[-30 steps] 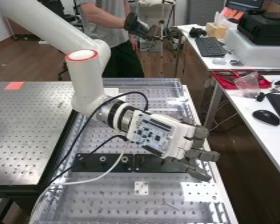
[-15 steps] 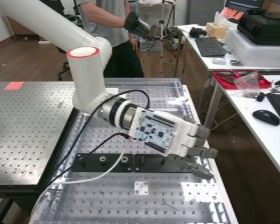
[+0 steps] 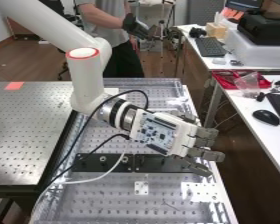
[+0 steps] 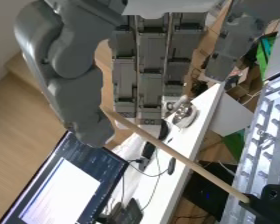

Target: Grab the chopstick and place it in the clear container

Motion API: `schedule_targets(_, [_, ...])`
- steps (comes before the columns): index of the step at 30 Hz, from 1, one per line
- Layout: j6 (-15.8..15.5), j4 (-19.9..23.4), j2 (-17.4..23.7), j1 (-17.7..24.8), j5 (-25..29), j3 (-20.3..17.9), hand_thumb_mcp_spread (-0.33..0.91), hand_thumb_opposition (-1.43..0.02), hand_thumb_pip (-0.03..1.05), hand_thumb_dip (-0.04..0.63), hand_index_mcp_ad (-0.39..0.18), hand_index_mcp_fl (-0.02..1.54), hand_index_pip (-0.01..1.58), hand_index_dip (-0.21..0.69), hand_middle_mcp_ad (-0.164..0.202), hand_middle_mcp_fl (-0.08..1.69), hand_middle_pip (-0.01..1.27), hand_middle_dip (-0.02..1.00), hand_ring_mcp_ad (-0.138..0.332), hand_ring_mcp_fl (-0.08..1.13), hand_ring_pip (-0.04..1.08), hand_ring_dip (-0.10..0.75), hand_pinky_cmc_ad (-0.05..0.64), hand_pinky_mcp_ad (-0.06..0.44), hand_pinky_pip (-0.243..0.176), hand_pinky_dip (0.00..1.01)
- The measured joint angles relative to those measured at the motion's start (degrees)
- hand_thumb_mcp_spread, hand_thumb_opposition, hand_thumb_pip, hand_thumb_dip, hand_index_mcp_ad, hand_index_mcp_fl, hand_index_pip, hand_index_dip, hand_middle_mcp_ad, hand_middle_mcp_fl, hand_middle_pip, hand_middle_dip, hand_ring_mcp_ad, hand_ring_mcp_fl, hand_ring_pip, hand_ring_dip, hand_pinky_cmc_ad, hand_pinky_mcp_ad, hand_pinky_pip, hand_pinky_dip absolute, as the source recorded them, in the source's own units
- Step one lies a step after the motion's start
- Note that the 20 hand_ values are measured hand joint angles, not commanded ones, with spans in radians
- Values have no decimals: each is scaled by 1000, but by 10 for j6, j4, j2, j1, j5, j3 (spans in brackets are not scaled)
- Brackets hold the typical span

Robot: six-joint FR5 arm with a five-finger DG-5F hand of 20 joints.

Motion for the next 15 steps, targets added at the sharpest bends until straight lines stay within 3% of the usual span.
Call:
schedule_targets(7, [13,14,7,-1,8,-21,471,-822,654,291,0,487,878,23,49,681,353,585,35,360,49,396,302,248,16,244])
schedule_targets(15, [81,65,12,4,16,-51,468,-820,653,293,-5,504,880,21,52,682,361,585,37,367,51,396,293,244,16,244])
